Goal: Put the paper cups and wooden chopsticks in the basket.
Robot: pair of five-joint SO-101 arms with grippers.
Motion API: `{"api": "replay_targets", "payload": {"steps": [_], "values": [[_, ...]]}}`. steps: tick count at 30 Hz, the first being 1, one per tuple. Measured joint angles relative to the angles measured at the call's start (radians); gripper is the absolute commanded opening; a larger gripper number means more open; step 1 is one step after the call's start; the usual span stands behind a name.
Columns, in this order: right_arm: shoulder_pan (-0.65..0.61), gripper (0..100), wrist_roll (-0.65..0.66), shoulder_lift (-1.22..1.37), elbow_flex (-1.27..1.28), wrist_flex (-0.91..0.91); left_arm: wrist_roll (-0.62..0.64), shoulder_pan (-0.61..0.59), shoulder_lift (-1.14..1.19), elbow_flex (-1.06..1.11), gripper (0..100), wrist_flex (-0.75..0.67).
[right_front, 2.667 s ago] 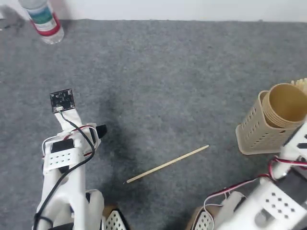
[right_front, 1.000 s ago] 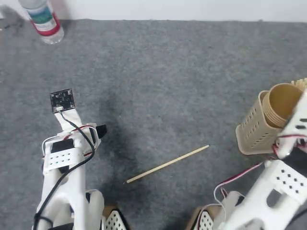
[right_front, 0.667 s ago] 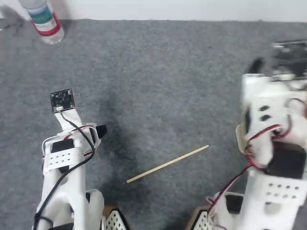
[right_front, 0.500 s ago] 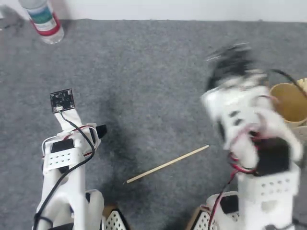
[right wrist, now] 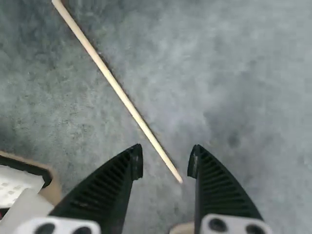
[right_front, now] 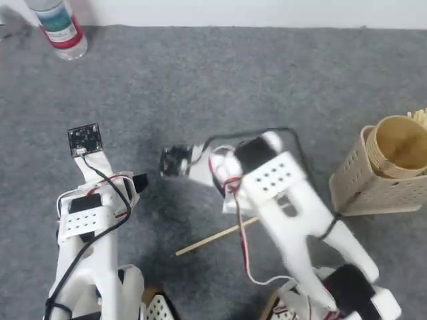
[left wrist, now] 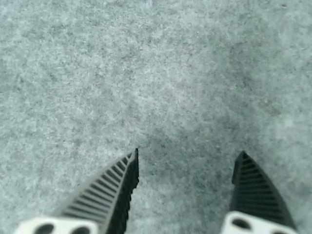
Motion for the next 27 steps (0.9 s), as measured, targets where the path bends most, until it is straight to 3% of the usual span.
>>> {"api": "replay_targets", "payload": {"steps": [6, 13, 21, 27], "values": [[-0.006, 15.8, 0.112, -0.014, 0.31, -0.242, 0.0, 0.0, 0.0, 0.0, 30, 0.0], [-0.006, 15.8, 0.282, -0.048, 0.479, -0.322, 0.0, 0.0, 0.0, 0.0, 30, 0.0], [-0.005, 15.8, 0.358, -0.069, 0.644, -0.56, 0.0, 0.0, 0.0, 0.0, 30, 0.0], [-0.003, 11.4, 0.362, -0.077, 0.652, -0.58, 0.0, 0.0, 0.0, 0.0, 30, 0.0]]}}
